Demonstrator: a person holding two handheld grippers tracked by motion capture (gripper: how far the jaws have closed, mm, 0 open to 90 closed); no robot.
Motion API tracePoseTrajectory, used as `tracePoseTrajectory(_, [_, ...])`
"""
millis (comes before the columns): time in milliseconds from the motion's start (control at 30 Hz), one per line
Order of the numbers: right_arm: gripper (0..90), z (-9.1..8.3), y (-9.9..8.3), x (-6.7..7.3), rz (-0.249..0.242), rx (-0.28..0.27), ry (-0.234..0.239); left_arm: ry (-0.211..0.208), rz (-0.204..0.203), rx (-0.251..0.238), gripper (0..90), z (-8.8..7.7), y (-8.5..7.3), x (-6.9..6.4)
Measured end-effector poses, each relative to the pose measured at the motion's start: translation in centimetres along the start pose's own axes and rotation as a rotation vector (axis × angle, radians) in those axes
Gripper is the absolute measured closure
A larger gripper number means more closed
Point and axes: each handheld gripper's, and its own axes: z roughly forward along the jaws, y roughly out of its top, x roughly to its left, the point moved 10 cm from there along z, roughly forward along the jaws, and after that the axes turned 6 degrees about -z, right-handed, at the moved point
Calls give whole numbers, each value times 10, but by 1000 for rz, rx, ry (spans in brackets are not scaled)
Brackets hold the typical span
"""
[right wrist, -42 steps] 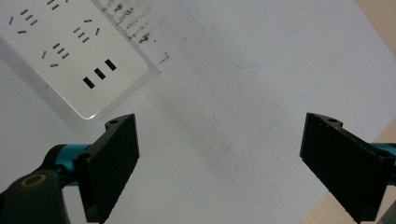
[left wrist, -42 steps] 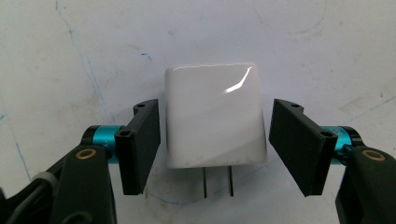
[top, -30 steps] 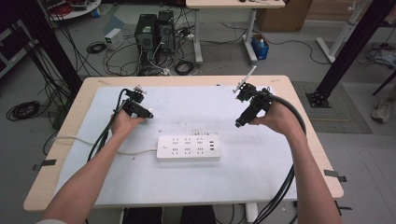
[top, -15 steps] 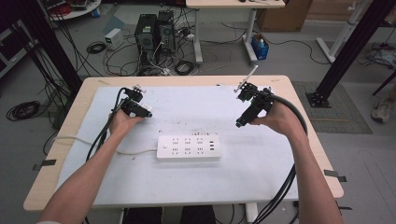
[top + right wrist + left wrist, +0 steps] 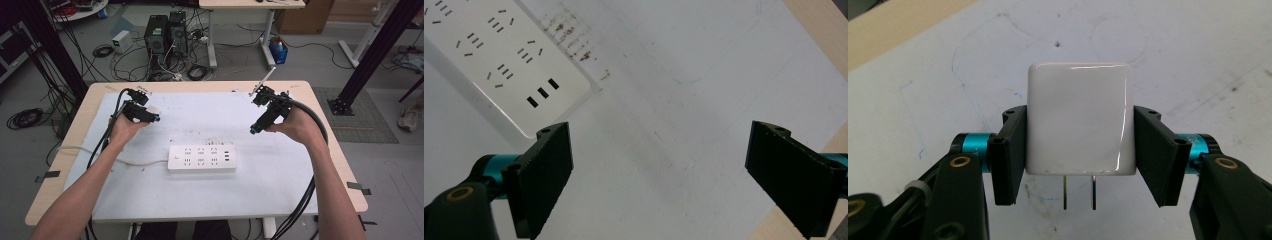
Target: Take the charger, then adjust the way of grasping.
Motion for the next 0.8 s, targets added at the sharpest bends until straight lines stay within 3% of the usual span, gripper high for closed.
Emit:
tracePoseTrajectory(233, [112, 0, 7, 3, 12, -11, -2, -16, 57, -5, 426, -16, 1, -6])
tracePoseTrajectory(367, [112, -2, 12, 6, 21, -31, 14, -33, 98, -36, 426, -25, 4, -13])
tracePoseTrajectory(600, [112, -10, 19, 7, 70, -95, 38, -55, 220, -103, 426, -43, 9, -35])
tracePoseTrajectory(800, [112, -16, 27, 13, 90, -149, 70, -92, 331, -189, 426, -59, 16, -61])
